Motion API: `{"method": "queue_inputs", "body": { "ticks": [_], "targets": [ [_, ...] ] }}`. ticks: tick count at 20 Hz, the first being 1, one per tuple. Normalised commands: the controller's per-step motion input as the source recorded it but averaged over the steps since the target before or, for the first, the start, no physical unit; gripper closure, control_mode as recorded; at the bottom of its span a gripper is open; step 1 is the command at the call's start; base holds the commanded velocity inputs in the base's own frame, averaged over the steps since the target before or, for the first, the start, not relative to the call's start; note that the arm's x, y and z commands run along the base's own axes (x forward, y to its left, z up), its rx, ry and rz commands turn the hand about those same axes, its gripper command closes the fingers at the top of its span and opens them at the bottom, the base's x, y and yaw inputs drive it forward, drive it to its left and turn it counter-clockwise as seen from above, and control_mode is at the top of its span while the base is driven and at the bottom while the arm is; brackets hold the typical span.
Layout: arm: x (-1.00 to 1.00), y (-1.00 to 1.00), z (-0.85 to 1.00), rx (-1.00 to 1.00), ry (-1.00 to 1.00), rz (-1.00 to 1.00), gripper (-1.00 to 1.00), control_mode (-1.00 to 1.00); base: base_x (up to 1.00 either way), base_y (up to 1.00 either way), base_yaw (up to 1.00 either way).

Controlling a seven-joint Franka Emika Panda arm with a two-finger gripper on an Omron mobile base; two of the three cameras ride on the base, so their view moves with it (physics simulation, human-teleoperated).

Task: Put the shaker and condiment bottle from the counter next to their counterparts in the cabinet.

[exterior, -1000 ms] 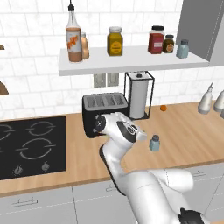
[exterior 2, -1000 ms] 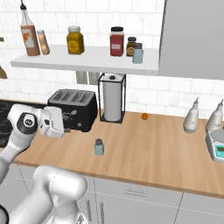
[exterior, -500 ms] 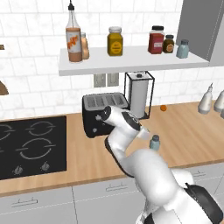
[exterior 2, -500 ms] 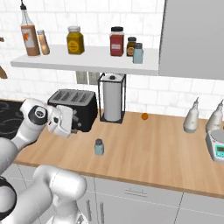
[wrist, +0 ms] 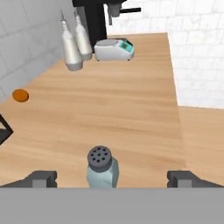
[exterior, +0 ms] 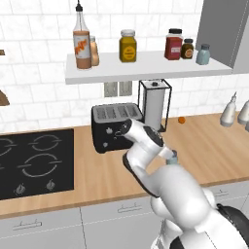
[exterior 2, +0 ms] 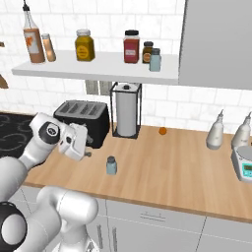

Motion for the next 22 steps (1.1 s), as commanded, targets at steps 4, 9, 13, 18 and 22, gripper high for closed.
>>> {"method": "queue_inputs", "body": {
  "ticks": [4, 9, 13, 18, 22],
  "targets": [
    [-0.2, -0.3, -0.36, -0.01, 0.24, 0.0, -1.0, -1.0, 0.0, 0.0, 0.0],
    [-0.02, -0.19, -0.1, -0.02, 0.18, 0.0, -1.0, -1.0, 0.0, 0.0, 0.0],
    [0.0, 0.0, -0.04, 0.01, 0.0, 0.0, -1.0, -1.0, 0.0, 0.0, 0.0],
    [0.01, 0.0, -0.48, 0.13, -0.02, 0.0, -1.0, -1.0, 0.0, 0.0, 0.0],
    [0.07, 0.0, -0.26, 0.13, 0.0, 0.0, -1.0, -1.0, 0.0, 0.0, 0.0]
  ]
}}
